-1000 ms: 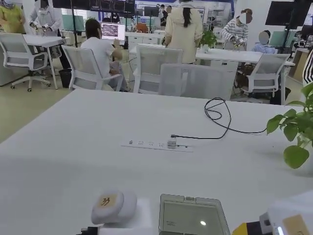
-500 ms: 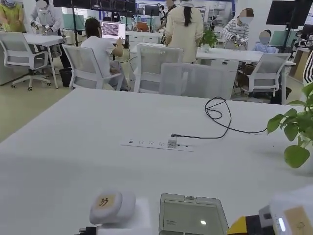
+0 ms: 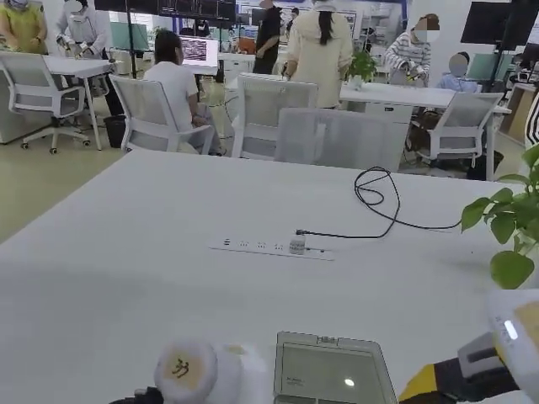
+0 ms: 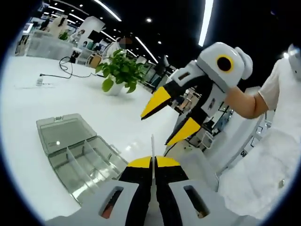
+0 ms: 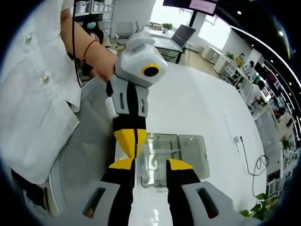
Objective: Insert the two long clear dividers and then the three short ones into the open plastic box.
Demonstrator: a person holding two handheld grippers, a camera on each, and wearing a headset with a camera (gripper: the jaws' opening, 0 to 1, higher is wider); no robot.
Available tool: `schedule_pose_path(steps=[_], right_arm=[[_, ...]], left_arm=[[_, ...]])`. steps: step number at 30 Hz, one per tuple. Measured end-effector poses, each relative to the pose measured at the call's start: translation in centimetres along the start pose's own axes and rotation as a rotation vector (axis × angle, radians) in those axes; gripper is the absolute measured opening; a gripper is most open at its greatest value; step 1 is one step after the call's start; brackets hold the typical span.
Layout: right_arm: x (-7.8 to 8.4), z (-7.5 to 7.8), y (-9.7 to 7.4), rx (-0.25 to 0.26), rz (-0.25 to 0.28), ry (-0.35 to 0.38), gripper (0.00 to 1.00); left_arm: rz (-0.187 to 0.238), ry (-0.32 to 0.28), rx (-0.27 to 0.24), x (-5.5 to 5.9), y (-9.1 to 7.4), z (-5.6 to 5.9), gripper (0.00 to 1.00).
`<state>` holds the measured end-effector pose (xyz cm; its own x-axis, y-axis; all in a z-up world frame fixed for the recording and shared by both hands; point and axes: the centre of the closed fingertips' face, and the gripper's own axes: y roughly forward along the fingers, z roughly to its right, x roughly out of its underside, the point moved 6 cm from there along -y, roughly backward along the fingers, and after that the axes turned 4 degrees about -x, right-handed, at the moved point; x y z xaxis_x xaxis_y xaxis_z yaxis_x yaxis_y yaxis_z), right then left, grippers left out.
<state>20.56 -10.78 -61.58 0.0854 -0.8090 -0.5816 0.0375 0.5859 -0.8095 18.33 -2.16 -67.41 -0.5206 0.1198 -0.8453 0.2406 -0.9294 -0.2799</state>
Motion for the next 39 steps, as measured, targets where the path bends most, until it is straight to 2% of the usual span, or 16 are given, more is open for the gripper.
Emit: schedule_pose_path(steps=[2, 5, 8, 10, 12, 17, 25, 32, 39], right_arm=[[-0.1, -0.1, -0.2, -0.042, 0.015, 0.018, 0.26], [-0.1, -0.8, -0.5, -0.161, 0.042, 0.056, 0.23], [-0.1, -0.9, -0.6, -0.206, 0.049, 0.072, 0.20], [-0.2, -1.1, -0.6, -0.239, 0.056, 0.084, 0.18], [-0.3, -1.3, -0.6, -0.276, 0.064, 0.094, 0.17], [-0.5, -1.8, -0.3, -0.319, 0.055, 0.093, 0.13], [-0.7, -2.5, 0.1, -0.378, 0.040, 0.089, 0.08], [-0.8, -2.7, 0.2, -0.393, 0.034, 0.079, 0.03], [-0.8, -2.8, 0.3, -0.401, 0.032, 0.065, 0.03]], left_arm=[[-0.015, 0.040, 0.011, 0.2, -0.1, 0.3, 0.00], [-0.011, 0.106, 0.042, 0.1, -0.3, 0.8, 0.00], [-0.004, 0.150, 0.065, 0.0, -0.4, 1.3, 0.00], [0.007, 0.209, 0.084, -0.2, -0.5, 1.6, 0.00], [-0.001, 0.223, 0.089, -0.2, -0.6, 1.8, 0.00], [0.013, 0.252, 0.106, -0.3, -0.8, 2.1, 0.00], [0.032, 0.262, 0.117, -0.5, -1.1, 2.5, 0.00], [0.037, 0.280, 0.125, -0.5, -1.2, 2.7, 0.00], [0.039, 0.293, 0.120, -0.3, -1.4, 2.8, 0.00]])
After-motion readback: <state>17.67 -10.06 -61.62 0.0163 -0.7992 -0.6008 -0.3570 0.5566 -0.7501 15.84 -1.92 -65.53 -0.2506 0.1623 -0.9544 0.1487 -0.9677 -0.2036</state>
